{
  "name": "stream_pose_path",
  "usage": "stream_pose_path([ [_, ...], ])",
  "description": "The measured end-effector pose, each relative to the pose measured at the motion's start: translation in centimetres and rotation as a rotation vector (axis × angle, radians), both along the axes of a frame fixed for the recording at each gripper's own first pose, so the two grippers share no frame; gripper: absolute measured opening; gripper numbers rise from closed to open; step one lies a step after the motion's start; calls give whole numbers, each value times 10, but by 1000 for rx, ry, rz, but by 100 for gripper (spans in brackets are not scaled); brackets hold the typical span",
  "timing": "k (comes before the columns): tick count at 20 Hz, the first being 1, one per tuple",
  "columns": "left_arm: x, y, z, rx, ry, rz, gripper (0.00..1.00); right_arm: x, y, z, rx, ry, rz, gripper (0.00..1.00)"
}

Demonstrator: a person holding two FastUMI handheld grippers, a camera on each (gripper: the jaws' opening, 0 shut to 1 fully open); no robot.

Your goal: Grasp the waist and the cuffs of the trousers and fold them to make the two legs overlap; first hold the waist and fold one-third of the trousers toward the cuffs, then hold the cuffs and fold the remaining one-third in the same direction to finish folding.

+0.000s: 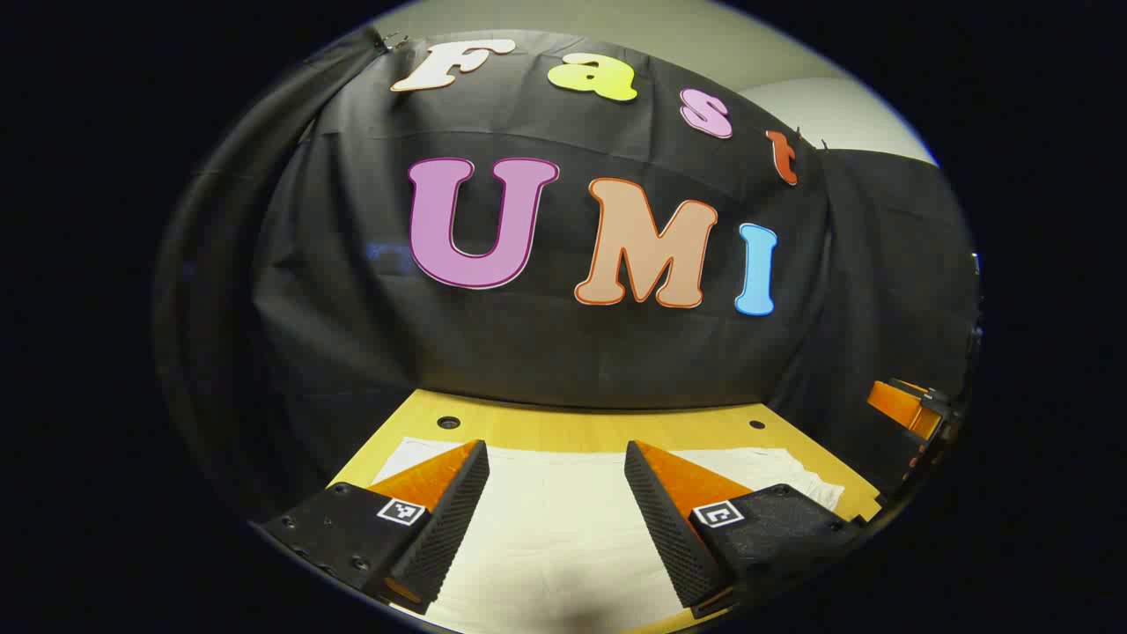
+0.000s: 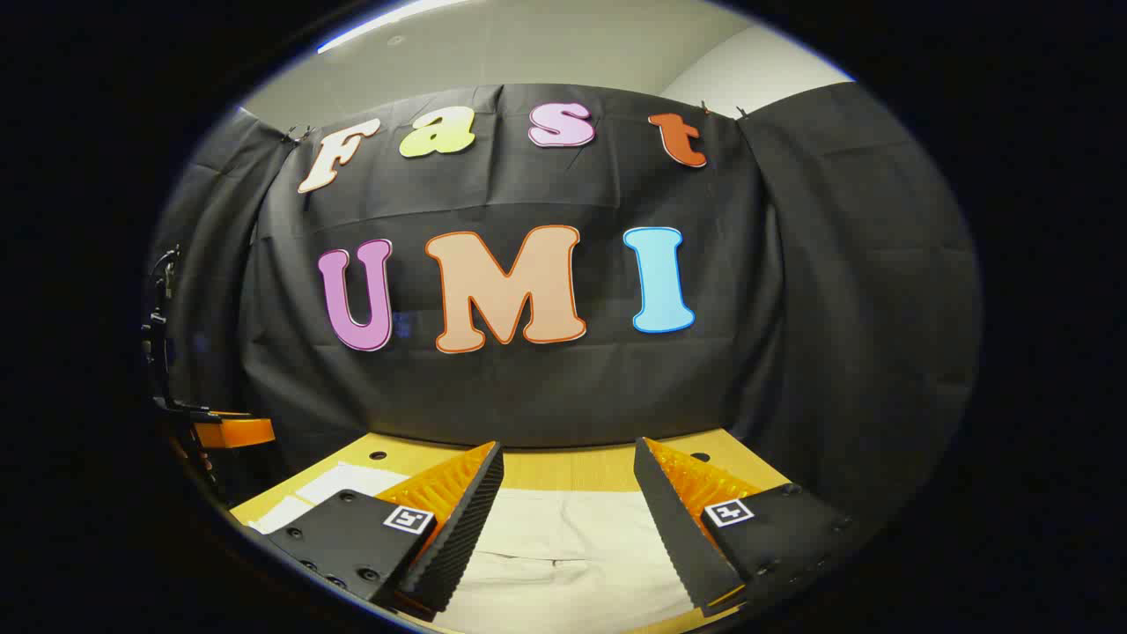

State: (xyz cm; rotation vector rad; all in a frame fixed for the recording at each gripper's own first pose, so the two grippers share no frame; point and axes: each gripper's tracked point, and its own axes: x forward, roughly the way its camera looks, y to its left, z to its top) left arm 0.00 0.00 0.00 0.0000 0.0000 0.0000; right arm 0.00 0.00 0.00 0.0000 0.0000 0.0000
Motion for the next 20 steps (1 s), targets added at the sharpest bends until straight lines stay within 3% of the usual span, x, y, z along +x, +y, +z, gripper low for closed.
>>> stream_pose_path([
  [1, 1, 1, -1, 2, 2, 7, 94, 1, 0, -1, -1, 1, 3, 96],
  [4, 0, 5, 1, -3, -5, 23, 94, 2, 4, -4, 0, 6, 16, 92],
  [15, -6, 14, -12, 6, 21, 61, 94, 5, 4, -12, -6, 28, 21, 96],
  [20, -8, 14, -29, 101, 66, 45, 94, 4, 3, -15, -10, 43, 9, 95],
])
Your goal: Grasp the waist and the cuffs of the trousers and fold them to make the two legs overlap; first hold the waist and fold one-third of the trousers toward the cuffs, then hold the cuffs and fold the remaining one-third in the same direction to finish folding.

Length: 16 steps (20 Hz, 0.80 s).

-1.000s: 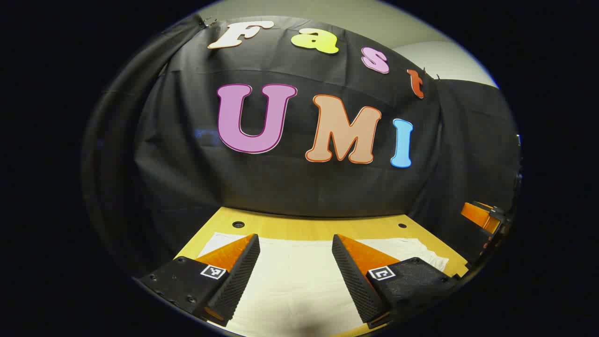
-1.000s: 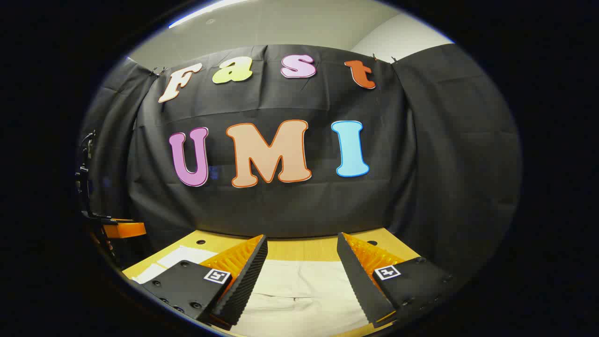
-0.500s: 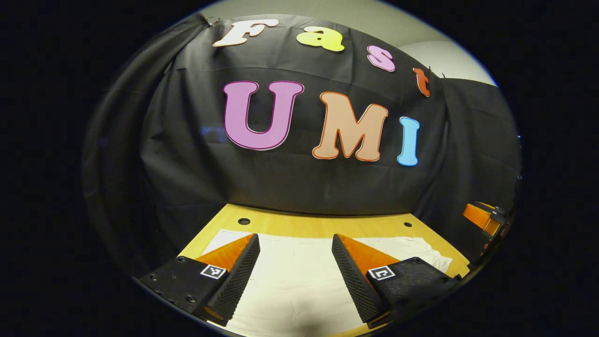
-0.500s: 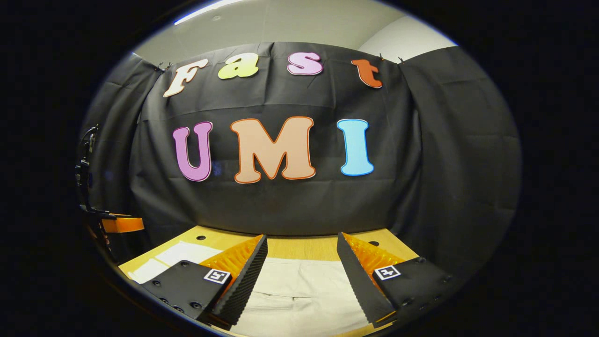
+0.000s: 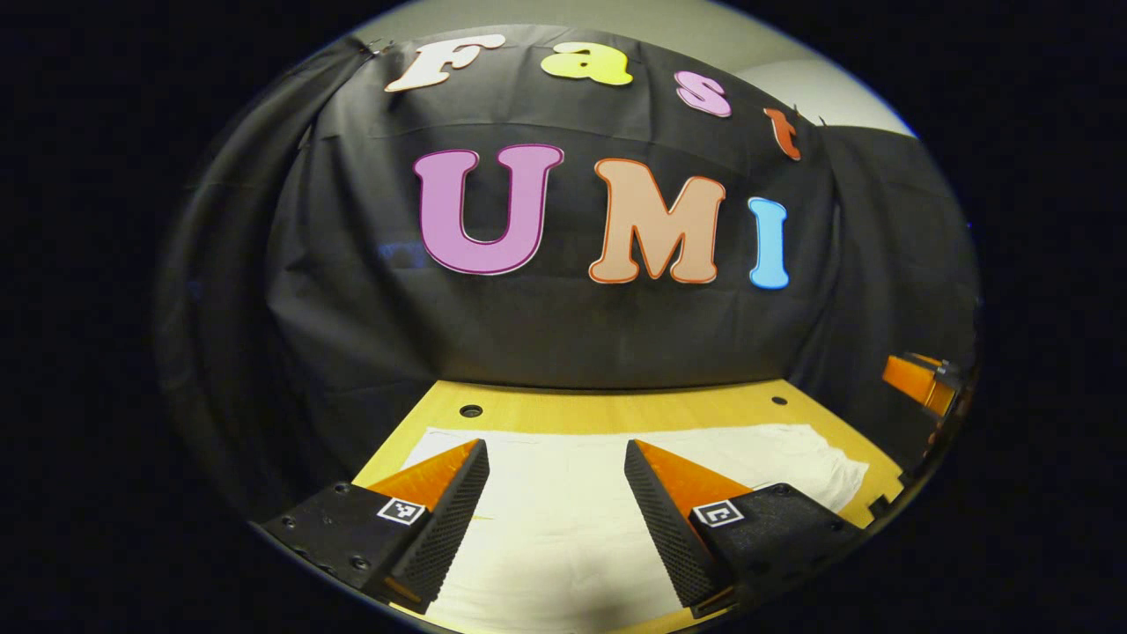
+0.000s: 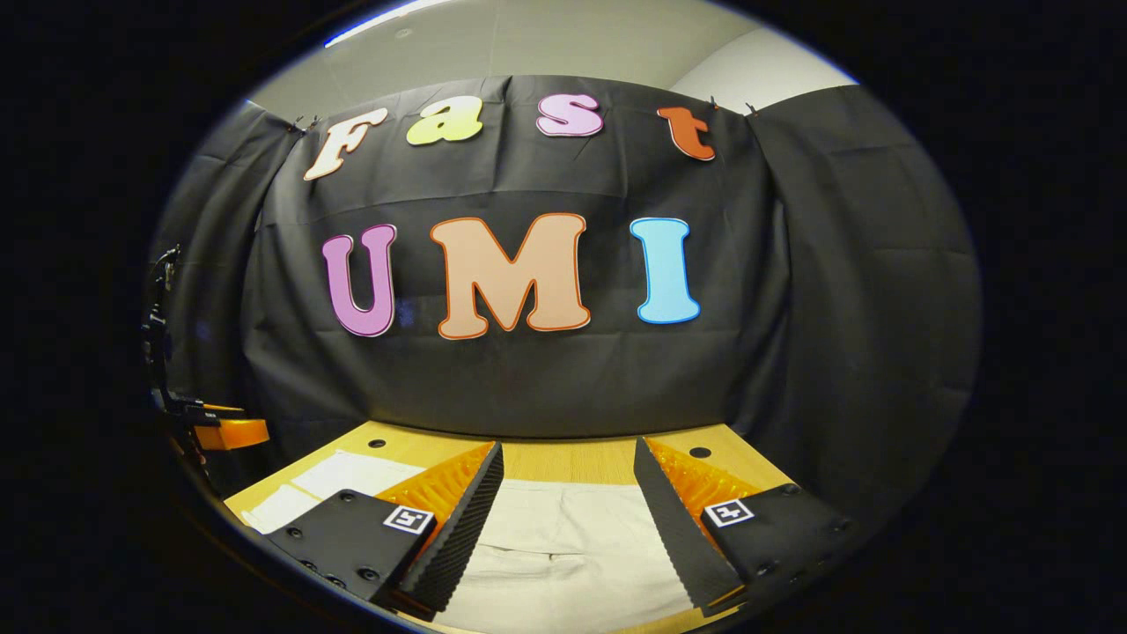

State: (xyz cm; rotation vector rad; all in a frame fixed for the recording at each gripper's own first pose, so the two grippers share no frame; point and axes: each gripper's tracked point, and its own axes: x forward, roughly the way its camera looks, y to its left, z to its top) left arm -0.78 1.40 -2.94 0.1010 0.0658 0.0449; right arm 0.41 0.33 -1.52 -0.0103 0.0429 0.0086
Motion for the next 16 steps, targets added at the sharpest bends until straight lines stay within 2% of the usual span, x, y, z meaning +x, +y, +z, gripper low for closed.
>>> stream_pose_path([
  [5, 3, -9, -36, 86, 109, -135, 94, -17, -4, -15, -2, 23, -19, 96],
  [7, 0, -13, -55, 97, 184, -214, 94, -20, -4, -20, -3, 35, -26, 96],
  [12, -13, -10, -101, 208, 357, -388, 93, -33, -10, -26, -13, 51, -57, 96],
  [16, -39, -7, -151, 295, 519, -530, 94, -42, -13, -30, -33, 61, -84, 96],
])
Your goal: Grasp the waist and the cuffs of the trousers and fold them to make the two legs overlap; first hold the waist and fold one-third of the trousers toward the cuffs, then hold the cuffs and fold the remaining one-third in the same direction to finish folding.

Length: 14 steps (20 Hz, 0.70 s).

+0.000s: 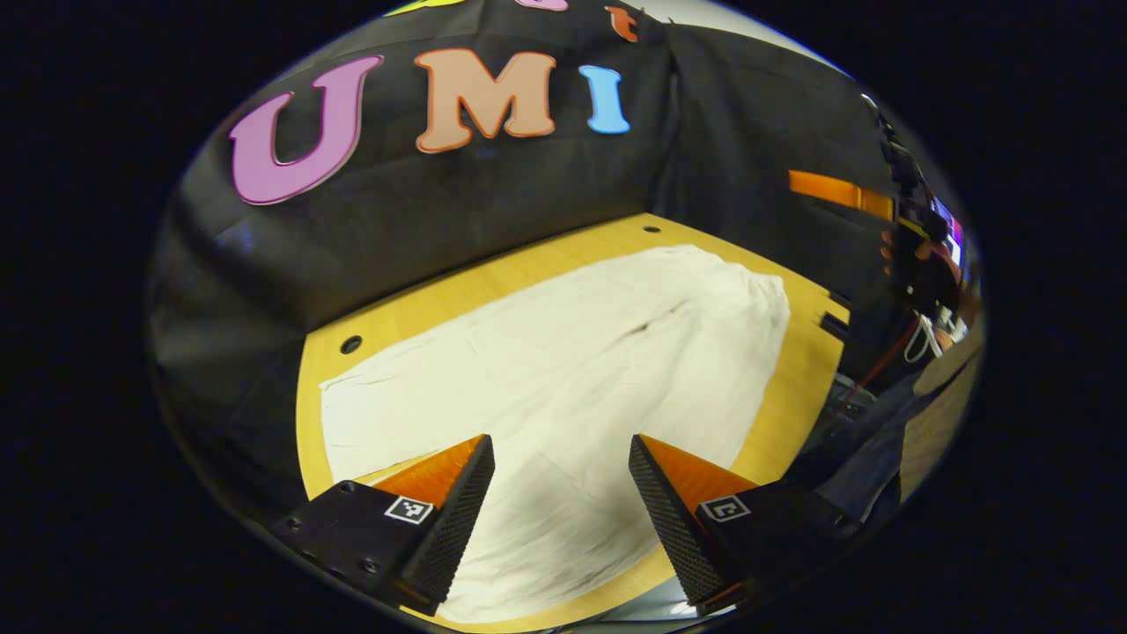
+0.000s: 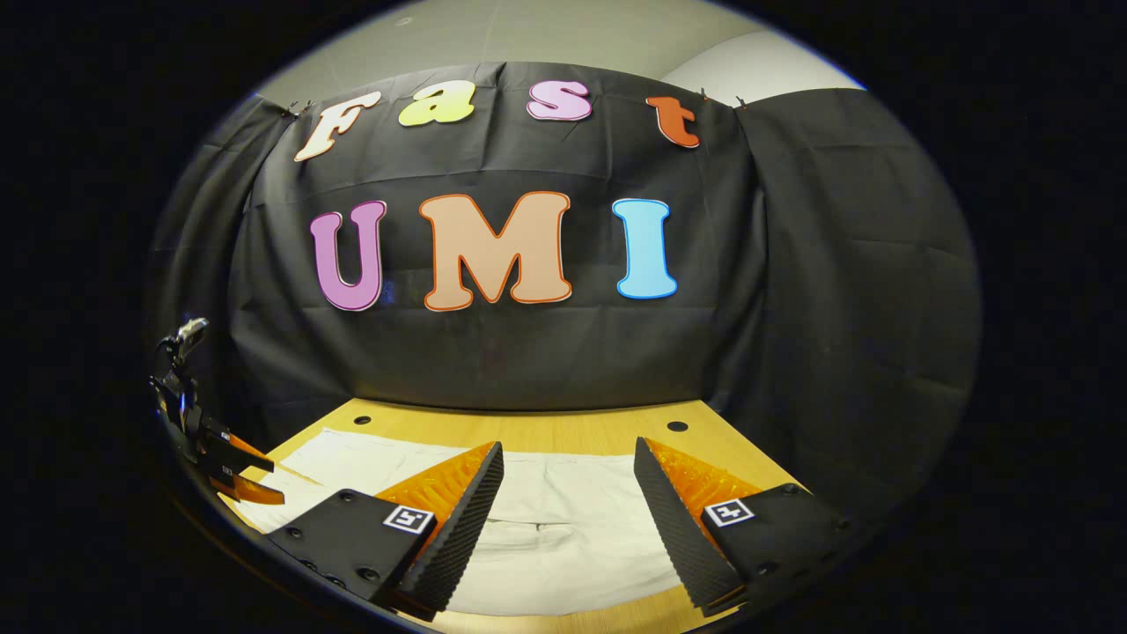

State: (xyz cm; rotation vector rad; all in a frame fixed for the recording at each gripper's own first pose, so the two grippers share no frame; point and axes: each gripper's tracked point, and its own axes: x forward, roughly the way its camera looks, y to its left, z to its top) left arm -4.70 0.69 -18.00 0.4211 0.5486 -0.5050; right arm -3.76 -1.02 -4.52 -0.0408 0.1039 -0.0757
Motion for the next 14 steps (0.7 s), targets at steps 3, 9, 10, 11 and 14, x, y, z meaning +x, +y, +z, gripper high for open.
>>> stream_pose_path([
  [3, -18, 17, -38, 112, 105, -83, 94, -4, 0, -6, 11, 9, -5, 96],
  [9, -54, 67, -99, 289, 299, -167, 92, -12, -2, -17, 7, 33, -19, 96],
  [10, -59, 76, -108, 304, 331, -167, 92, -13, -2, -18, 5, 36, -20, 96],
  [11, -64, 83, -113, 321, 354, -163, 91, -13, -3, -21, 3, 40, -21, 96],
  [14, -72, 94, -122, 353, 389, -195, 88, -14, -4, -25, -4, 53, -24, 96],
])
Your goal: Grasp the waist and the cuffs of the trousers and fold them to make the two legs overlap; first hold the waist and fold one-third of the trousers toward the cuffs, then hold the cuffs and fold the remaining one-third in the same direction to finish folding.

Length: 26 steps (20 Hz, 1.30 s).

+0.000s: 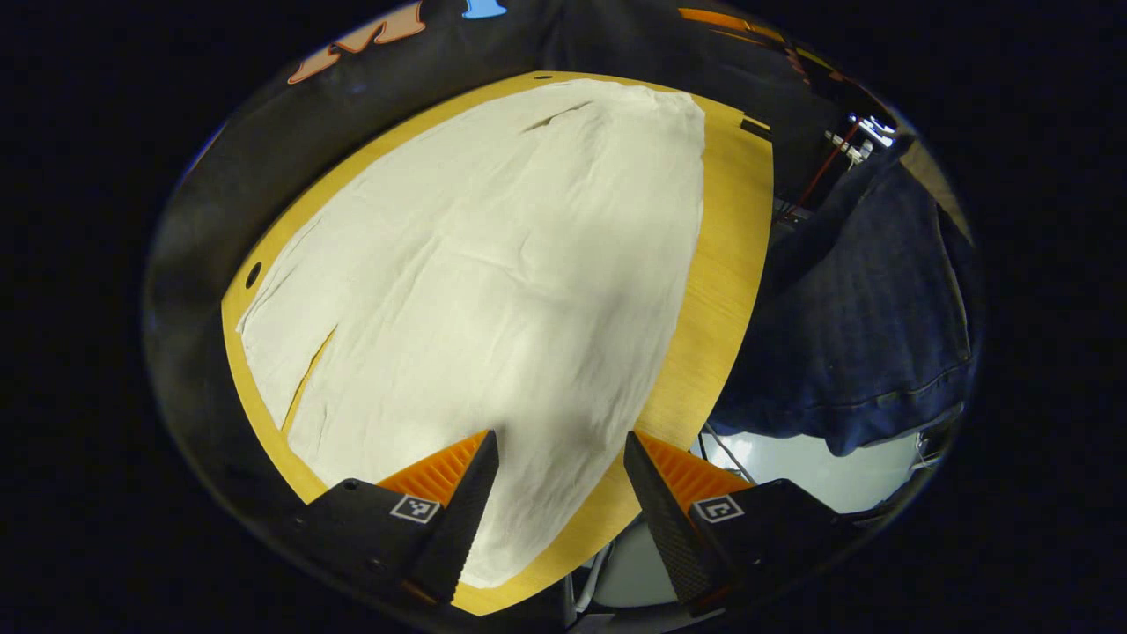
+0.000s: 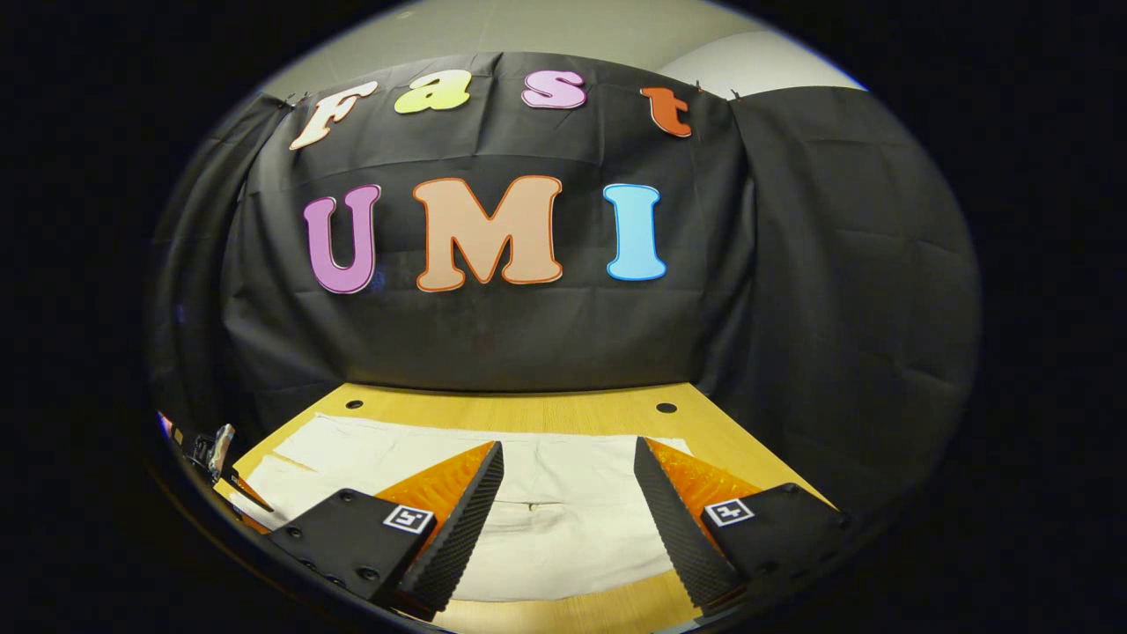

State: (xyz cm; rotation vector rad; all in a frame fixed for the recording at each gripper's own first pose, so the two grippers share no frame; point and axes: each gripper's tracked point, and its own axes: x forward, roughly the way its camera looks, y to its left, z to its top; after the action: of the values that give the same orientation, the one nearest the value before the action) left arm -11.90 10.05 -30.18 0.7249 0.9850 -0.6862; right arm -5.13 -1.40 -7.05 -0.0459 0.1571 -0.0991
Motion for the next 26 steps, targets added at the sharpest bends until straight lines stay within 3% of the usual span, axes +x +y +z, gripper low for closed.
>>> stream_pose_path([
  [8, -11, 19, -21, 100, 86, -77, 86, 4, 3, -8, -19, 25, 11, 96],
  [10, -11, 21, -22, 111, 94, -75, 82, 4, 3, -10, -22, 32, 12, 92],
  [11, -10, 21, -22, 116, 97, -75, 82, 5, 4, -11, -23, 35, 14, 96],
  [16, -7, 22, -22, 135, 116, -60, 78, 11, 6, -21, -34, 63, 39, 95],
  [18, -6, 24, -23, 156, 131, -46, 72, 16, 7, -22, -42, 70, 59, 95],
  [22, 2, 28, -19, 205, 164, -17, 50, 26, 8, -35, -43, 111, 104, 96],
  [24, 9, 30, -19, 217, 168, 13, 30, 30, 8, -40, -35, 128, 126, 96],
  [25, 13, 33, -19, 220, 166, 26, 15, 32, 8, -44, -33, 140, 137, 96],
  [26, 14, 34, -19, 216, 171, 43, 7, 34, 7, -49, -32, 153, 151, 96],
])
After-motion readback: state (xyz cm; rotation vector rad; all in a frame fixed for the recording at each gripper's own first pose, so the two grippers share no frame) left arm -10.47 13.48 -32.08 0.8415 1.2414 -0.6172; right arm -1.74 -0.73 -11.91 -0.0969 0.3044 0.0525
